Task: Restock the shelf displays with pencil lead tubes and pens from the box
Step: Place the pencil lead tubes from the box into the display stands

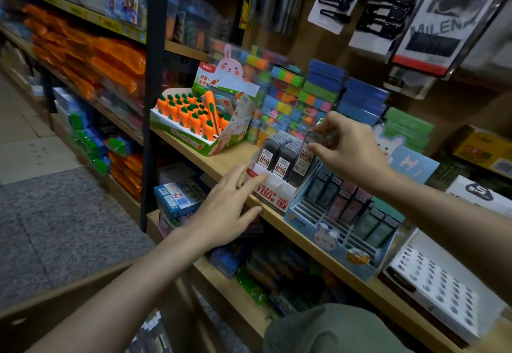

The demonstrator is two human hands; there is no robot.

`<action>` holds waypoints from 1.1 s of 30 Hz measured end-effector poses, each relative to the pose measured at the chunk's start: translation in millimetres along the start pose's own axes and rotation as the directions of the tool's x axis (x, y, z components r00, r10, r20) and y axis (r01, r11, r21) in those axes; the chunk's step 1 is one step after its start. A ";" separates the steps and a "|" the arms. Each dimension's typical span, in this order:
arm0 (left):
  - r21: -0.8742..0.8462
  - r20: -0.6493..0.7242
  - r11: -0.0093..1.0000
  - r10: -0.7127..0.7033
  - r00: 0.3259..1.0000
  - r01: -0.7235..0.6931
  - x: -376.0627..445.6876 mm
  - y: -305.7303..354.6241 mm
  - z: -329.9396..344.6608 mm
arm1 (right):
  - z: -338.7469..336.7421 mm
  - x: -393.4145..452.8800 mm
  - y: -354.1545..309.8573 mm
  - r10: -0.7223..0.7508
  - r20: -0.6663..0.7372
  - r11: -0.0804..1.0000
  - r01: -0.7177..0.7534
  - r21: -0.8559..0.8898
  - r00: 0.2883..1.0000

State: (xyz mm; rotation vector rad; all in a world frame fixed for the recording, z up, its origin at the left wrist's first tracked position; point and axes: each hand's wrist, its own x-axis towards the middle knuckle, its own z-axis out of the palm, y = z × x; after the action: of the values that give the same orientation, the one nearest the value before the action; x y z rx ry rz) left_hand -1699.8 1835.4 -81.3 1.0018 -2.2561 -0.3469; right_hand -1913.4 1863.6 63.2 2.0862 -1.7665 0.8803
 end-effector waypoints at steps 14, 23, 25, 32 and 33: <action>-0.200 0.017 0.979 -0.025 1.000 0.028 -0.3 13.2 11.2 | 22.7 -19.3 5.0 -0.052 0.091 0.970 0.072 -0.233 0.994; -0.202 0.109 0.978 -0.034 0.993 0.056 -8.2 16.1 8.5 | 11.7 -35.7 -7.7 -0.045 0.114 0.980 0.066 -0.190 0.992; -0.258 0.105 0.962 -0.062 0.993 0.087 -18.8 11.5 2.5 | 8.9 -42.5 -18.0 -0.091 0.075 0.994 0.095 -0.058 0.993; -0.403 0.155 0.783 -0.453 0.878 0.475 -100.6 -26.1 -21.8 | 55.4 -80.2 -83.6 -0.180 0.303 0.947 0.082 0.310 0.936; -0.409 0.162 0.734 -0.526 0.835 0.542 -119.1 -33.4 -23.1 | 70.0 -87.6 -93.5 -0.229 0.389 0.944 0.106 0.313 0.892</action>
State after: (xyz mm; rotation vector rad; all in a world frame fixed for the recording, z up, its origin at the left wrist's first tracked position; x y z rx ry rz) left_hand -1605.6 1901.1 -132.5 1.3773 -1.7406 -1.0831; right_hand -1811.0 1914.4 -27.6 2.7467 -1.6846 0.7056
